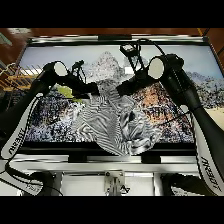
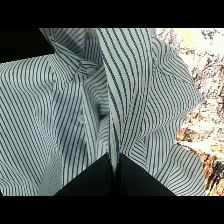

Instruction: Fold the shirts.

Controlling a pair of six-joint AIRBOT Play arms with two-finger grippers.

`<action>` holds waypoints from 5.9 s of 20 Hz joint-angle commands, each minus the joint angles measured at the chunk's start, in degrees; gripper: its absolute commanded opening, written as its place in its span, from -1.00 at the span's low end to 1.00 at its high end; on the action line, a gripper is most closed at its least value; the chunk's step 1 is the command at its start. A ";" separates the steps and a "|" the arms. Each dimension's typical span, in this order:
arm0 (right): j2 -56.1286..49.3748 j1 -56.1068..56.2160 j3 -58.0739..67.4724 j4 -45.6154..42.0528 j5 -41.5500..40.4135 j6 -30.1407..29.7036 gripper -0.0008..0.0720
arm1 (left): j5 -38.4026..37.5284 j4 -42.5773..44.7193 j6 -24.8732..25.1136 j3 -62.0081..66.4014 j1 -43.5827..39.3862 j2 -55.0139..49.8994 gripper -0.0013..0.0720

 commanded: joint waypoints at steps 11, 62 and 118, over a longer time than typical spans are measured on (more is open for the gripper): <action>0.02 -0.04 0.02 -0.63 -0.26 0.02 -0.76 | -2.75 -1.68 1.22 0.37 1.70 -3.58 0.87; 13.70 2.10 -11.41 -2.54 -4.48 16.06 -0.69 | -34.25 2.25 14.62 19.02 -2.80 7.72 -0.80; 7.08 12.52 -14.56 -10.82 -10.78 24.35 -0.76 | -23.19 15.26 20.81 8.55 64.83 18.84 0.90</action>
